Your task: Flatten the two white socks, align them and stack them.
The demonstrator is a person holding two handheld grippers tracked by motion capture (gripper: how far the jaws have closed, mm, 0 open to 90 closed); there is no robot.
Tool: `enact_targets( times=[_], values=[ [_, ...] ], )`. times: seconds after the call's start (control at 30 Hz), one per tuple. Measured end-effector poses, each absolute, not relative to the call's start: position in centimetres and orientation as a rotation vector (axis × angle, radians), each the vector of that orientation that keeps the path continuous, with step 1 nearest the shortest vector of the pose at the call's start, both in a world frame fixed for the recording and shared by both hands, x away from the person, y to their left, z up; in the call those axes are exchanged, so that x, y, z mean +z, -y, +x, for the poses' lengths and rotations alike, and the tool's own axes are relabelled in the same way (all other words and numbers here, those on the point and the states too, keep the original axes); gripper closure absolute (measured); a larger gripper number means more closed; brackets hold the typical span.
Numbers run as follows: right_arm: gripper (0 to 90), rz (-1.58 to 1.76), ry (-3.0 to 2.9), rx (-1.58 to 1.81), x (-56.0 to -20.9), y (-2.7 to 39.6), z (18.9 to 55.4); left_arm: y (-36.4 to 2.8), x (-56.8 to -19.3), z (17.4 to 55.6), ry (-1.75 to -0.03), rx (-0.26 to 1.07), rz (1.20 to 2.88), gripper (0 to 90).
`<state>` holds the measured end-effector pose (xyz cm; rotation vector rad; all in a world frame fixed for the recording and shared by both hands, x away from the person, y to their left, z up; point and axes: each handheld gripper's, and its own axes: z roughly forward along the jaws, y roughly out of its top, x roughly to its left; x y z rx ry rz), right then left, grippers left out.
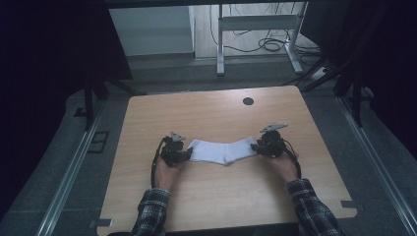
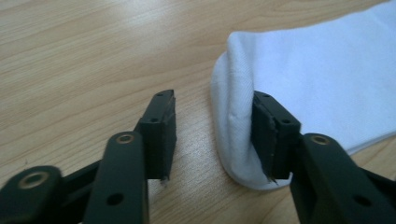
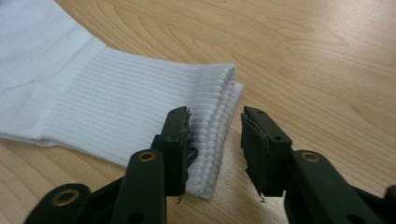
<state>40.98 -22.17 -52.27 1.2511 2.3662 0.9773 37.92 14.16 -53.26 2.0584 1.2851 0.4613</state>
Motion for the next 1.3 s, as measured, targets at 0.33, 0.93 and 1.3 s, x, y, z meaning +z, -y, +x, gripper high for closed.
enact_targets(
  times=[0.33, 0.93, 1.3],
  values=[
    [46.3, 1.232, -2.355, 1.026, -51.2, 22.6, 40.5, -14.9, -52.1, 36.7, -1.250, 0.442, 2.030, 38.4],
    [24.8, 1.141, -2.397, 1.065, -49.8, 22.7, 38.1, -15.7, -50.9, 33.9, -1.171, 0.335, 2.009, 19.1],
    [16.1, 1.091, -2.419, 1.077, -49.0, 23.6, 36.2, -16.0, -50.3, 31.7, -1.146, 0.330, 2.028, 15.2]
  ],
)
